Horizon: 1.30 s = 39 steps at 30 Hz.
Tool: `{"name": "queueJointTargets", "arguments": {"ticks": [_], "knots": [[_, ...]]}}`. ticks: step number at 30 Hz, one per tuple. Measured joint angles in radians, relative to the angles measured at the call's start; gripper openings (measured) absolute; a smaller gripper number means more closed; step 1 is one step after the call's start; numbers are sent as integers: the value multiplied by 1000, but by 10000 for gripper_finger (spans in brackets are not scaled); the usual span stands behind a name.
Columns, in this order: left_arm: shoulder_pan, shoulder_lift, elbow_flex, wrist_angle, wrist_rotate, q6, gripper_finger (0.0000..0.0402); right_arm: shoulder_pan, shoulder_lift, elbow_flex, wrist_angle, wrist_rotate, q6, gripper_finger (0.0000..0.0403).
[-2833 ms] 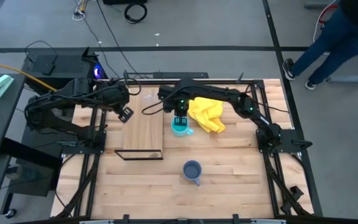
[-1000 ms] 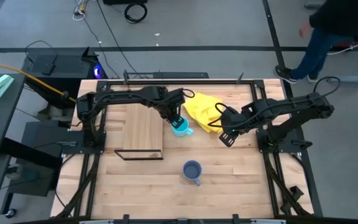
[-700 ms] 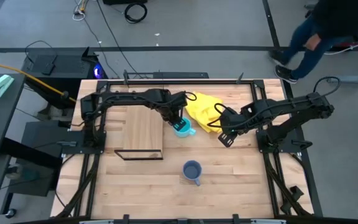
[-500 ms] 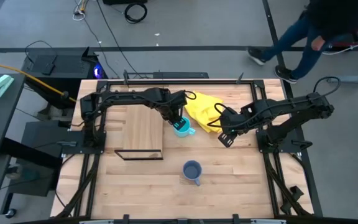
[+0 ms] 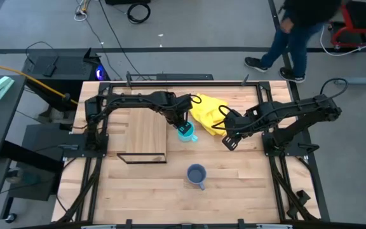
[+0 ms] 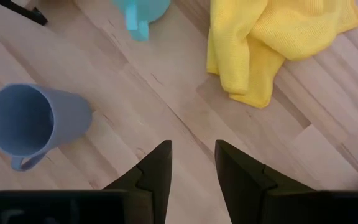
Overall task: Stack small to large cups/mugs on shelf
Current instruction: Put the light blue mug on the shelf
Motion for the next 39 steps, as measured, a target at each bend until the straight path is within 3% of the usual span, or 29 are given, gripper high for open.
{"name": "queueJointTargets", "arguments": {"ticks": [9, 20, 28, 33, 36, 39], "knots": [[0, 0, 2, 6, 4, -1, 13, 0, 0, 0, 6, 0, -25, 130], [-1, -25, 14, -11, 1, -85, 11, 0, 0, 0, 4, 83, -37, 130], [-22, -33, 246, -280, -127, -119, 11, -1, 0, 0, -2, 150, -100, 130], [-19, -34, 415, -577, -263, -181, 11, 0, 0, 0, -2, 158, -152, 130], [7, -35, 454, -728, -326, -242, 11, 0, 0, 0, -2, 175, -180, 130], [38, -68, 431, -694, -301, -278, 11, 0, 0, 0, -1, 181, -200, 130]]}}
